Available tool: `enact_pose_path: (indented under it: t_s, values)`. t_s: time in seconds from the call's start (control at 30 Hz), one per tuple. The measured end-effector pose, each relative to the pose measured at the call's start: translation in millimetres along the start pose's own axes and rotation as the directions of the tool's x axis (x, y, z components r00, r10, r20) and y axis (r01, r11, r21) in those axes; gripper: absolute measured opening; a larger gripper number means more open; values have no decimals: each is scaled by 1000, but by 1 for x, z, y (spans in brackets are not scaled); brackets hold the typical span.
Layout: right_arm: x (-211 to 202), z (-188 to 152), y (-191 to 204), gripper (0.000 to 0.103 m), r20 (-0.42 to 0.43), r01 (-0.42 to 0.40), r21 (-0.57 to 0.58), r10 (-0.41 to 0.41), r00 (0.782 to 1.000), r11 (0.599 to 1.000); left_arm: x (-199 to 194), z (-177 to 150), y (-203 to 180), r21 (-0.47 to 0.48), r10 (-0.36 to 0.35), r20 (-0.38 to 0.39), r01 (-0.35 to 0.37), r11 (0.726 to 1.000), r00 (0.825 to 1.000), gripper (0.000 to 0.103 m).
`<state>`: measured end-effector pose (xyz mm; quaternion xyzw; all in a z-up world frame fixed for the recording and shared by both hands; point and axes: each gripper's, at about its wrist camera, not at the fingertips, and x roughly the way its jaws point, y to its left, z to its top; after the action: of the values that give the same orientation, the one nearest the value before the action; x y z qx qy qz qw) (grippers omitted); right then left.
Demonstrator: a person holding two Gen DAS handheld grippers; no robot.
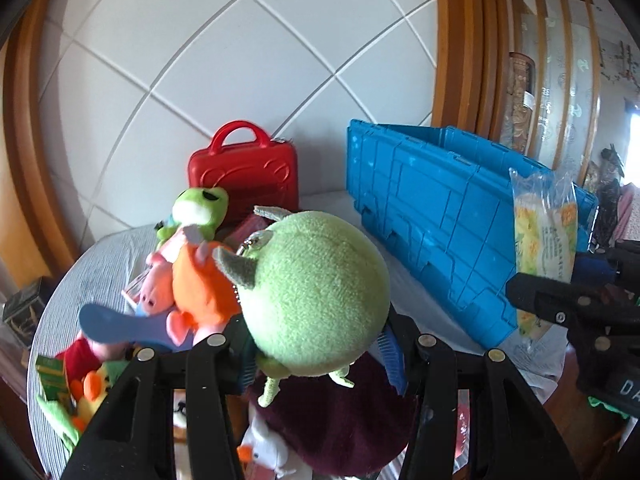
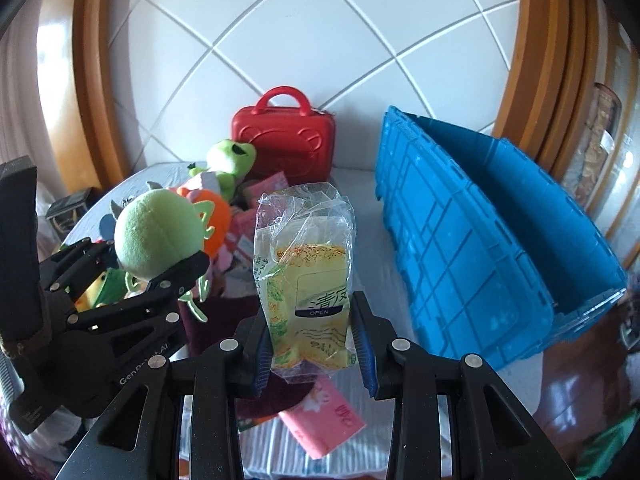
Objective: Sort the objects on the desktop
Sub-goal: 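Carry the green plush and the snack packet over the blue crate with both tools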
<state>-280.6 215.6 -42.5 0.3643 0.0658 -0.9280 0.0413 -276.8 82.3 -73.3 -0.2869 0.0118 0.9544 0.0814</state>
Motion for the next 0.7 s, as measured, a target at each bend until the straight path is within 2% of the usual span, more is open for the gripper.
enact_pose_path:
  t_s: [0.27, 0.53, 0.7]
  values:
    - [-2, 14, -47, 35, 39, 30, 63, -33, 999, 998, 16, 26, -41, 55, -26, 24, 24, 998, 999, 49]
    - [13, 34, -114, 35, 93, -42, 45, 37, 995, 998, 31, 56, -99, 69, 61, 98, -68, 995, 993, 49]
    - [19, 55, -188, 35, 142, -78, -22, 80, 987, 997, 56, 95, -160, 10, 129, 128, -131, 991, 983, 49]
